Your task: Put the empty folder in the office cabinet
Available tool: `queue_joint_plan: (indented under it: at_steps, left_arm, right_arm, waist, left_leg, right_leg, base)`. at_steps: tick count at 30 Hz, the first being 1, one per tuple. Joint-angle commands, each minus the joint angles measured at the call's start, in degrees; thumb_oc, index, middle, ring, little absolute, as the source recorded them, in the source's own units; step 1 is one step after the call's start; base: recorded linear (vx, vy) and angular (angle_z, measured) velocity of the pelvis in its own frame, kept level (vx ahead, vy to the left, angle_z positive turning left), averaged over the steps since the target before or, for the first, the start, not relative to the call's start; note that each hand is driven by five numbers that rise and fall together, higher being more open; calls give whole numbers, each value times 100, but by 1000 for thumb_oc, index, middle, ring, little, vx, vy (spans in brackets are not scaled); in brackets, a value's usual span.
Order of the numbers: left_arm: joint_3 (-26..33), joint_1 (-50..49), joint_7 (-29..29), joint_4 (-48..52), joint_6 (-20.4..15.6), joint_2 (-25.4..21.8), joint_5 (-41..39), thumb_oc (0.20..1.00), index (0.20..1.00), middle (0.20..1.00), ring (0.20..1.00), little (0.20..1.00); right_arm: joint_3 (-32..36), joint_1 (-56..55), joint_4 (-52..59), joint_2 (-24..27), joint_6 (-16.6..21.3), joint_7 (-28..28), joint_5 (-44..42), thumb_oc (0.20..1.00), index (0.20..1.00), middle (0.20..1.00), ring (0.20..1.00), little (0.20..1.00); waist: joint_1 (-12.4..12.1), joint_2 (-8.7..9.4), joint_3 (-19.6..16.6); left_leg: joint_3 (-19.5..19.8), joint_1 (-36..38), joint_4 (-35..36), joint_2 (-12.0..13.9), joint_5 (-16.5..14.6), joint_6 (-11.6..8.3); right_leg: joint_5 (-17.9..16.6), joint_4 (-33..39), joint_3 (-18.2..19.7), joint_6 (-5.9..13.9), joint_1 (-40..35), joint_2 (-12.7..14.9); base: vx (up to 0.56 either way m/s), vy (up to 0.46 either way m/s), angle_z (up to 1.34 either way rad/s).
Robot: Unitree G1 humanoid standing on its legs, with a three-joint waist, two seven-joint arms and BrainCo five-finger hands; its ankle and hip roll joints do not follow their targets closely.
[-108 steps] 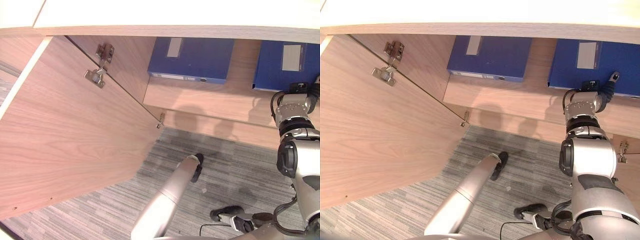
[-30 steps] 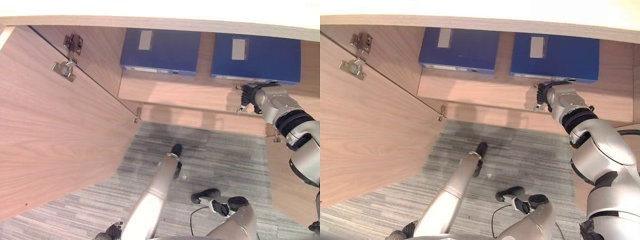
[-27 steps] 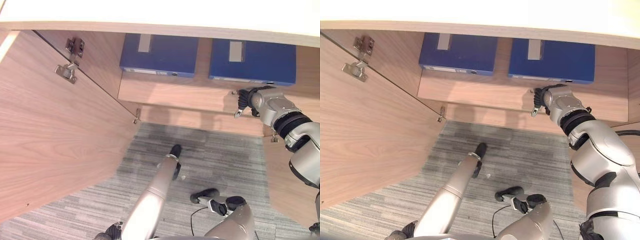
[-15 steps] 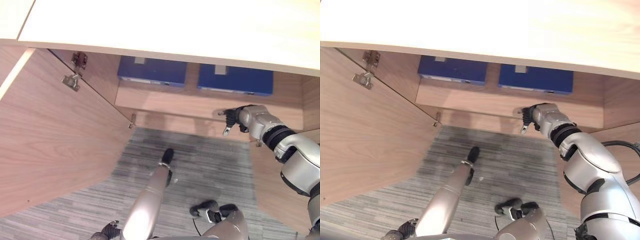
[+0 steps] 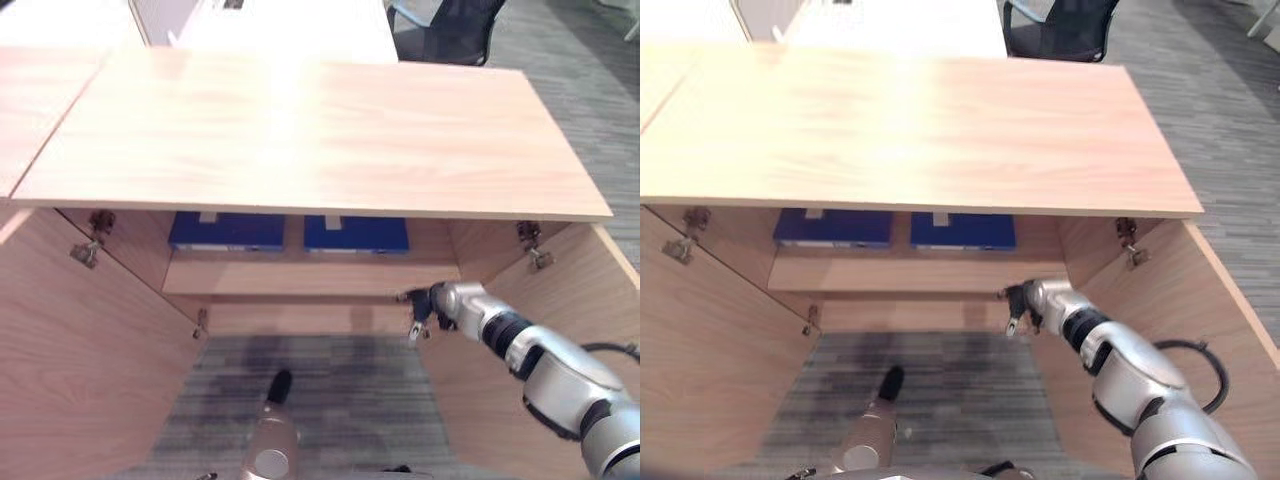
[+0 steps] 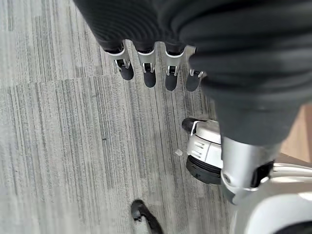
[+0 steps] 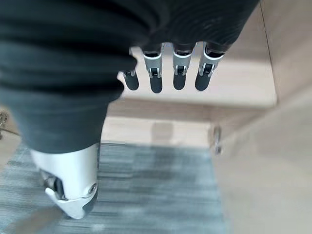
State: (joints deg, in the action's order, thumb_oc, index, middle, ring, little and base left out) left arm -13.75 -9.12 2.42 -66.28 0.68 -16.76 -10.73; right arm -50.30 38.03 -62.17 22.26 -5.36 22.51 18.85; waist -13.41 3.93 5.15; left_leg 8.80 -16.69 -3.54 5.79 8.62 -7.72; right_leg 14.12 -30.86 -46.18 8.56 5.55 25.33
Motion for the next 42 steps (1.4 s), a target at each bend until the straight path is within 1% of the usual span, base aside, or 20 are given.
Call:
queue_joint_plan:
  at_steps: [1, 2, 4, 5, 6, 11, 12, 13, 16, 18, 21, 25, 26, 30, 32, 33, 36, 37, 38, 42]
  left_arm:
    - [-30, -18, 120, -74, 80, -226, 148, 1000, 1000, 1000, 1000, 1000]
    - [-28, 8, 139, -26, 84, -236, 226, 1000, 1000, 1000, 1000, 1000]
    - [-42, 9, 146, -6, 111, -250, 292, 1000, 1000, 1000, 1000, 1000]
    - [-11, 21, 160, 30, 142, -242, 399, 1000, 1000, 1000, 1000, 1000]
    - [-17, 15, 161, 34, 144, -255, 402, 1000, 1000, 1000, 1000, 1000]
    - [280, -198, 162, 22, 221, -212, 700, 1000, 1000, 1000, 1000, 1000]
    - [284, -208, 162, 22, 220, -212, 705, 1000, 1000, 1000, 1000, 1000]
    - [387, -297, 137, -54, 226, -180, 879, 1000, 1000, 1000, 1000, 1000]
    - [494, -365, 101, -116, 207, -133, 981, 1000, 1000, 1000, 1000, 1000]
    - [604, -313, 29, -152, 170, -84, 970, 1000, 1000, 1000, 1000, 1000]
    - [629, -245, -27, -192, 184, -10, 1003, 1000, 1000, 1000, 1000, 1000]
    - [684, -106, -86, -288, 160, 25, 1037, 1000, 1000, 1000, 1000, 1000]
    - [710, -84, -96, -351, 153, 66, 1038, 1000, 1000, 1000, 1000, 1000]
    - [748, 10, -106, -446, 130, 149, 974, 1000, 1000, 1000, 1000, 1000]
    - [763, 54, -110, -487, 129, 151, 965, 1000, 1000, 1000, 1000, 1000]
    - [959, -324, -45, -296, 3, -117, 920, 1000, 1000, 1000, 1000, 1000]
    - [1195, -495, -65, 37, -75, -440, 786, 1000, 1000, 1000, 1000, 1000]
    - [1196, -506, -61, 49, -69, -444, 786, 1000, 1000, 1000, 1000, 1000]
    - [1152, -687, -136, 164, -181, -240, 932, 1000, 1000, 1000, 1000, 1000]
    - [1060, -700, -117, 563, -164, -9, 642, 1000, 1000, 1000, 1000, 1000]
  right_arm:
    - [336, 268, -428, -338, -82, -276, -373, 1000, 1000, 1000, 1000, 1000]
    - [861, -128, -960, -496, -157, -583, -497, 1000, 1000, 1000, 1000, 1000]
    - [1108, -352, -1200, -597, -147, -770, -542, 1000, 1000, 1000, 1000, 1000]
    - [1504, -678, -1589, -734, -194, -1073, -656, 1000, 1000, 1000, 1000, 1000]
    - [1512, -684, -1608, -751, -182, -1092, -659, 1000, 1000, 1000, 1000, 1000]
    - [2298, -1427, -2105, -988, -245, -1687, -917, 1000, 1000, 1000, 1000, 1000]
    - [2294, -1436, -2104, -993, -244, -1691, -915, 1000, 1000, 1000, 1000, 1000]
    - [2438, -1682, -2096, -1021, -239, -1774, -945, 1000, 1000, 1000, 1000, 1000]
    - [2578, -1902, -2072, -1024, -213, -1821, -1023, 1000, 1000, 1000, 1000, 1000]
    - [2783, -2127, -2147, -983, -184, -1985, -1109, 1000, 1000, 1000, 1000, 1000]
    - [2891, -2309, -2220, -1015, -188, -2076, -1050, 1000, 1000, 1000, 1000, 1000]
    - [2978, -2587, -2196, -1120, -196, -2066, -990, 1000, 1000, 1000, 1000, 1000]
    - [3036, -2680, -2156, -1174, -191, -2059, -1032, 1000, 1000, 1000, 1000, 1000]
    - [3141, -2735, -2115, -1307, -174, -2081, -1117, 1000, 1000, 1000, 1000, 1000]
    - [3180, -2749, -2119, -1308, -175, -2069, -1119, 1000, 1000, 1000, 1000, 1000]
    - [3453, -2784, -2064, -1043, -83, -2051, -1235, 1000, 1000, 1000, 1000, 1000]
    - [3684, -2860, -2205, -913, -7, -2065, -1451, 1000, 1000, 1000, 1000, 1000]
    - [3682, -2864, -2209, -914, -2, -2064, -1452, 1000, 1000, 1000, 1000, 1000]
    - [3760, -2931, -2386, -910, 74, -2098, -1654, 1000, 1000, 1000, 1000, 1000]
    - [3816, -2955, -2506, -931, 32, -2256, -1743, 1000, 1000, 1000, 1000, 1000]
  waist:
    - [-317, 140, 205]
    - [-303, 50, 124]
    - [-281, 35, 81]
    - [-245, 41, 28]
    - [-262, 44, 29]
    - [-190, -28, -226]
    - [-195, -29, -232]
    - [-128, -35, -309]
    - [-56, -25, -376]
    - [104, -32, -455]
    - [160, -58, -620]
    - [310, -42, -878]
    - [359, -59, -922]
    - [405, -121, -926]
    - [417, -120, -919]
    - [244, -167, -865]
    - [171, -339, -793]
    - [170, -338, -793]
    - [-55, -210, -815]
    - [-322, -124, -835]
  left_leg:
    - [-346, 236, 213, -89, -455, 132]
    - [-412, 303, 296, -10, -353, 52]
    - [-477, 341, 292, 55, -343, 30]
    - [-715, 377, 96, 110, -451, 57]
    - [-720, 377, 68, 120, -472, 57]
    - [-1495, 632, -560, 287, -900, 222]
    - [-1502, 632, -572, 296, -910, 220]
    - [-1739, 649, -751, 351, -978, 219]
    - [-1983, 620, -977, 447, -1050, 211]
    - [-2432, 613, -1146, 602, -1089, 256]
    - [-2508, 818, -816, 401, -1182, 341]
    - [-2408, 967, -452, 86, -1228, 451]
    - [-2326, 1020, -300, -86, -1227, 526]
    - [-2096, 1086, 59, -451, -1107, 659]
    - [-2008, 1086, 99, -538, -1083, 684]
    - [-1462, 967, 64, -767, -1074, 761]
    - [-699, 939, -4, -1058, -1058, 758]
    - [-698, 944, -8, -1055, -1065, 754]
    - [-177, 899, -38, -1295, -1031, 733]
    - [205, 899, -2, -1327, -985, 627]
  right_leg:
    - [-1261, 688, 7, 219, 420, -446]
    - [-1255, 850, -115, 184, 298, -594]
    - [-1267, 1011, -181, 150, 168, -718]
    - [-1297, 1321, -225, 100, -7, -833]
    - [-1309, 1352, -221, 96, -24, -855]
    - [-1377, 1990, 69, -121, -401, -1119]
    - [-1381, 2002, 77, -125, -404, -1129]
    - [-1350, 2130, 122, -194, -509, -1170]
    - [-1339, 2283, 146, -254, -596, -1217]
    - [-1335, 2499, 178, -325, -658, -1300]
    - [-1482, 2583, 204, -276, -669, -1273]
    - [-1684, 2574, 199, -135, -617, -1109]
    - [-1811, 2529, 235, -60, -538, -1006]
    - [-1981, 2434, 206, 82, -441, -755]
    - [-1986, 2370, 151, 117, -451, -669]
    - [-1902, 2168, 224, 181, -473, -499]
    - [-1506, 2095, 1380, 93, -374, -695]
    - [-1492, 2086, 1381, 88, -377, -695]
    - [-1109, 2213, 1630, -33, -733, -991]
    - [-1024, 2251, 1299, -60, -854, -1171]
  base:
    - [-31, -68, 5]
    - [-32, -68, 3]
    - [-11, -97, 13]
    - [3, -100, 29]
    - [0, -81, 37]
    - [36, 8, 13]
    - [57, 22, 7]
    - [36, 27, 12]
    - [2, 37, 17]
    - [-49, 133, 50]
    - [11, 178, 54]
    - [-30, 187, 42]
    - [-88, 236, 29]
    - [-125, 240, 48]
    - [-105, 212, 65]
    - [-153, 270, 60]
    - [-57, 127, 118]
    - [89, -39, 183]
    - [118, -114, 138]
    - [118, -135, 98]
